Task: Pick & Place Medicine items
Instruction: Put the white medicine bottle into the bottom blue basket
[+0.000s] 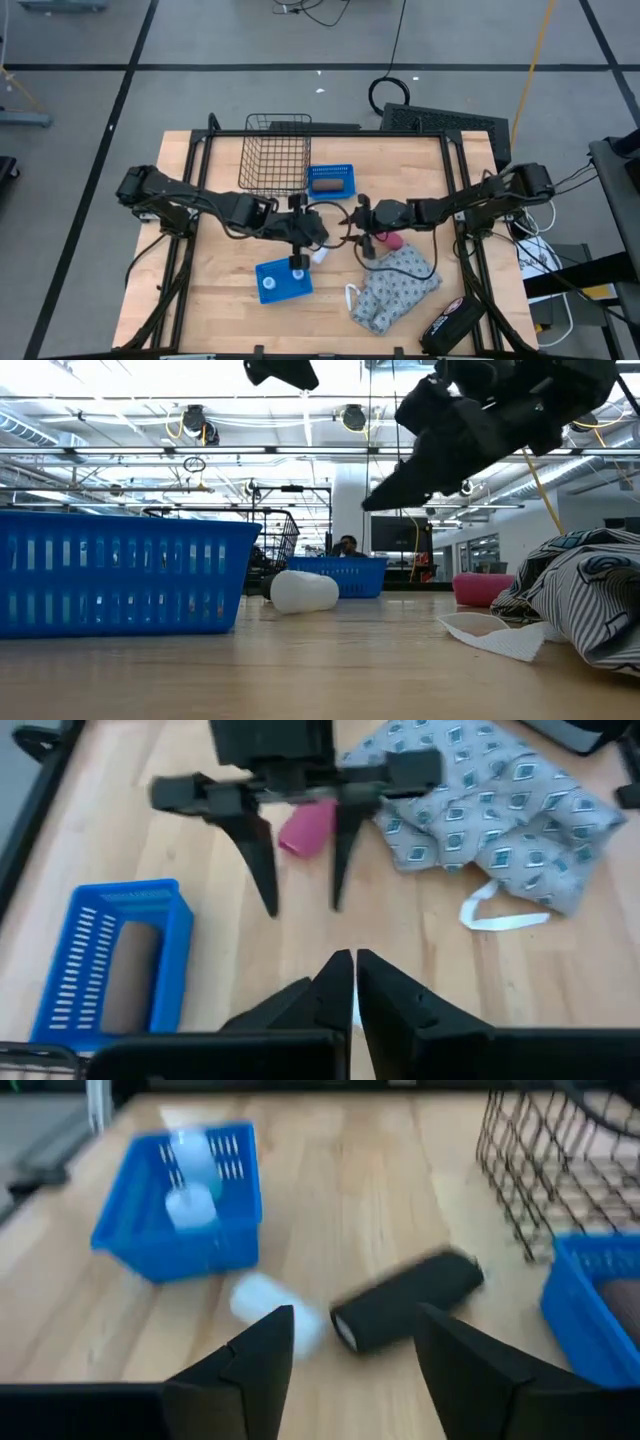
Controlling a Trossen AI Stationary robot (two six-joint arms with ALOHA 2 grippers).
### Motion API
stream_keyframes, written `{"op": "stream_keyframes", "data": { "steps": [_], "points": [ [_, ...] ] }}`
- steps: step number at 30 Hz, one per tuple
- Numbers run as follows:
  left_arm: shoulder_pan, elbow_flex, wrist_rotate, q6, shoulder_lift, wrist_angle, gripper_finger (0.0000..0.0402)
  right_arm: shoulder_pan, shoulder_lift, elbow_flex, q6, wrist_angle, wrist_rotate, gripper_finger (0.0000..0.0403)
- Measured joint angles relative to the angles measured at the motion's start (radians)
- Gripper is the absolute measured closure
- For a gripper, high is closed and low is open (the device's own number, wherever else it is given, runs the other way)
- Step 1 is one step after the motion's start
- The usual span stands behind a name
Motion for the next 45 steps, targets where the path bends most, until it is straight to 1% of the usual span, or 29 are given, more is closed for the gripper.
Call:
{"op": "stream_keyframes", "data": {
  "steps": [2,4,7,11,14,17,20,29,34,39,45],
  "points": [
    [0.000,0.000,-0.021,0.004,0.000,0.007,0.0384,0.012,0.046,0.001,-0.020,0.078,0.000,0.0192],
    [0.002,0.000,-0.029,0.004,-0.001,0.008,0.0392,0.034,0.090,0.003,-0.077,0.115,0.000,0.0175],
    [0.006,0.000,-0.028,-0.003,-0.001,0.008,0.0398,0.060,0.168,0.040,-0.150,0.153,-0.004,0.0153],
    [0.012,0.000,-0.028,-0.024,-0.001,0.010,0.0383,0.073,0.265,0.128,-0.213,0.172,-0.008,0.0139],
    [0.013,0.000,-0.034,-0.024,-0.001,0.020,0.0370,0.073,0.351,0.186,-0.223,0.160,-0.077,0.0140],
    [0.012,0.000,-0.033,-0.024,-0.001,0.021,0.0363,0.069,0.417,0.221,-0.223,0.160,-0.111,0.0147],
    [0.012,0.000,-0.033,-0.027,-0.001,0.020,0.0362,0.054,0.437,0.222,-0.223,0.154,-0.110,0.0154],
    [0.012,0.001,-0.033,-0.026,-0.001,0.019,0.0360,0.016,0.440,0.222,-0.213,0.074,-0.108,0.0174],
    [0.012,0.001,-0.033,-0.026,-0.001,0.022,0.0360,0.015,0.440,0.222,-0.230,0.072,-0.104,0.0191],
    [0.012,0.001,-0.033,-0.026,0.000,0.024,0.0360,0.012,0.440,0.222,-0.231,0.072,-0.105,0.0223],
    [0.012,0.001,-0.033,-0.023,0.000,0.026,0.0360,0.010,0.440,0.222,-0.257,0.061,-0.103,0.0282]
  ]
}}
